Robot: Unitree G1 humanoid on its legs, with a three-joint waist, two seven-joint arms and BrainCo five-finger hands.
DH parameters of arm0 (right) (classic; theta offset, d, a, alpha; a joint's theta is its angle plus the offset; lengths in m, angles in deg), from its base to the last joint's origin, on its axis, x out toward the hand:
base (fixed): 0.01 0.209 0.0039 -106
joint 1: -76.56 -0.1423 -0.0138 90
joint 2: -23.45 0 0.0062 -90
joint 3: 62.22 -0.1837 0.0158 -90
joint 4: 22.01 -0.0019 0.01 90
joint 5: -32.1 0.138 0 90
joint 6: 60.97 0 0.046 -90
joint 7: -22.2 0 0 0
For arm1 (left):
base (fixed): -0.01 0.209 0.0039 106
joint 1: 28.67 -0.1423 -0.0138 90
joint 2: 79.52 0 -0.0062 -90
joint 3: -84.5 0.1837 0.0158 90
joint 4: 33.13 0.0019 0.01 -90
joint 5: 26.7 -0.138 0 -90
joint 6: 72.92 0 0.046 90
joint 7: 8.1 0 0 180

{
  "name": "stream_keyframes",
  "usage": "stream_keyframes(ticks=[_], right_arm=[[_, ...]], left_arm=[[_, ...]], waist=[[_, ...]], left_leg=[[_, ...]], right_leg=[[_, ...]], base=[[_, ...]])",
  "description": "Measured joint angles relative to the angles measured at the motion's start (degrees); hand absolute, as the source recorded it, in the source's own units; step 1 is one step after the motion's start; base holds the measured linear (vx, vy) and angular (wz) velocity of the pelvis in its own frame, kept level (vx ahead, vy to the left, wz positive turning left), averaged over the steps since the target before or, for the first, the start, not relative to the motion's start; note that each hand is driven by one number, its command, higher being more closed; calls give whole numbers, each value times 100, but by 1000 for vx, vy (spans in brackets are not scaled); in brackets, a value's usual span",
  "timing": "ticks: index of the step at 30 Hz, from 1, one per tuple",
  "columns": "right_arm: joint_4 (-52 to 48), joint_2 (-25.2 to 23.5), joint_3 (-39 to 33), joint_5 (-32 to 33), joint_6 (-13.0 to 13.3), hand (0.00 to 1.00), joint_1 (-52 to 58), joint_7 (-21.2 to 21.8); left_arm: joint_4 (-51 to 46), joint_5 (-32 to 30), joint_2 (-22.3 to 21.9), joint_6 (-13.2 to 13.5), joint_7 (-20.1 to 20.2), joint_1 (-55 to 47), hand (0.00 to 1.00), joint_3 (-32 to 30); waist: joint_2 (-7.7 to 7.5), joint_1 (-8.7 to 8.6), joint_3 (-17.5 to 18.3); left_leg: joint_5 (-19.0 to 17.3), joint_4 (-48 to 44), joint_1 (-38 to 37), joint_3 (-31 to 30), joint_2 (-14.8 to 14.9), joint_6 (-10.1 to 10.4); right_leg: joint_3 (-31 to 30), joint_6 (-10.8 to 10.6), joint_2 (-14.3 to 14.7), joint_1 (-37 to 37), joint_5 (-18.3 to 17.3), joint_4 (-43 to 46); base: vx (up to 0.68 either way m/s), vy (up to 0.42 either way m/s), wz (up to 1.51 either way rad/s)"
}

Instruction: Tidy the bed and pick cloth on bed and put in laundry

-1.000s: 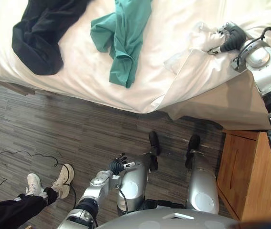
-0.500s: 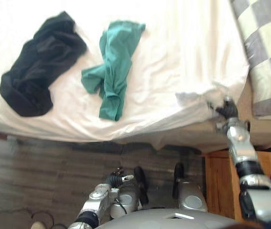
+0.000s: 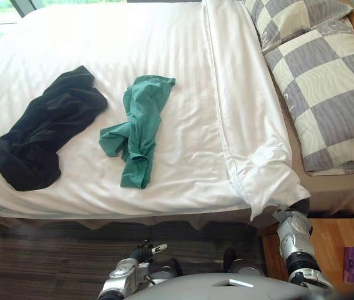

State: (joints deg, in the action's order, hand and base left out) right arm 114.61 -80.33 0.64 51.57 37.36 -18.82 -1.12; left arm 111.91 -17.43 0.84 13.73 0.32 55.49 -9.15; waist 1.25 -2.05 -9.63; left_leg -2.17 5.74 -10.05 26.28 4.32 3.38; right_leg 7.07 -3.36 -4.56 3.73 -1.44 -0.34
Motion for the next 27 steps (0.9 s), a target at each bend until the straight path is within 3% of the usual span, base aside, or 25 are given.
stream_keyframes(ticks=[3, 5, 8, 11, 12, 16, 17, 19, 21, 25, 27], right_arm=[[131, 15, -919, 326, -60, 0, 553, -746], [-524, 20, -1298, 408, -44, 0, 973, -1218], [-1816, 231, -1470, 195, 32, 0, 1082, -1402], [-2893, 569, -1373, -355, 75, 0, 951, -1225], [-3050, 633, -1305, -443, 82, 100, 900, -1163], [-3641, 927, -733, -529, 212, 100, 566, -176], [-3702, 1036, -436, -210, 239, 100, 473, 408], [-3717, 1095, -168, 169, 241, 100, 360, 913], [-3717, 1223, 182, 1039, 241, 100, 78, 1754], [-3711, 1425, 671, 2314, 240, 100, -846, 2524], [-3699, 1470, 805, 2721, 241, 100, -1600, 2632]], left_arm=[[22, 1, -116, -71, -3, -49, 0, -265], [5, -3, -112, -143, -5, -158, 0, -368], [-56, -3, -113, -225, -3, -227, 0, -358], [-213, -1, -76, -249, -3, -347, 0, -311], [-228, -2, -54, -248, -2, -394, 0, -307], [-245, -5, 95, -274, -3, -704, 0, -87], [-231, -43, 107, -287, -4, -777, 0, -51], [-191, -115, 117, -318, -5, -793, 0, -33], [-186, -151, 138, -320, -3, -793, 0, 75], [-190, -94, 131, -260, 9, -729, 0, 216], [-195, 99, 208, -212, 59, -513, 0, 397]], waist=[[57, -11, 29], [101, -83, 74], [97, -167, 73], [63, -156, 138], [48, -153, 181], [59, -143, 269], [66, -133, 273], [70, -107, 275], [102, -68, 296], [226, -18, 235], [261, -13, -109]], left_leg=[[-3, 17, -60, 108, 12, 6], [-44, 22, -134, 192, 53, 64], [-46, 23, -149, 259, 65, 66], [-53, 23, -105, 224, 80, 63], [-52, 23, -88, 225, 81, 62], [-40, 23, -84, 155, 61, 42], [-26, 22, -71, 137, 49, 22], [-15, 22, -59, 106, 47, 7], [10, 20, 7, -21, 31, -19], [80, -18, 156, -116, -26, -99], [58, -311, 422, -182, -63, -142]], right_leg=[[-24, 2, 10, 83, -1, -69], [-135, 8, 38, 109, -9, -65], [-166, 32, 49, 38, -39, 38], [-137, 28, 47, -47, -108, 184], [-138, 29, 48, -78, -108, 203], [-128, 33, 35, -112, -110, 238], [-112, 34, 25, -122, -108, 234], [-64, 36, 14, -119, -107, 236], [16, 31, -9, -133, -90, 238], [33, 29, -82, -305, -88, 381], [12, 29, -202, -585, -138, 700]], base=[[36, -40, -13], [-10, -40, -33], [-61, -34, -15], [-84, -6, 12], [-80, -4, 4], [-69, -5, 0], [-38, -6, 7], [-37, -3, 10], [-19, 2, 21], [-13, 22, 13], [-116, 52, 10]])
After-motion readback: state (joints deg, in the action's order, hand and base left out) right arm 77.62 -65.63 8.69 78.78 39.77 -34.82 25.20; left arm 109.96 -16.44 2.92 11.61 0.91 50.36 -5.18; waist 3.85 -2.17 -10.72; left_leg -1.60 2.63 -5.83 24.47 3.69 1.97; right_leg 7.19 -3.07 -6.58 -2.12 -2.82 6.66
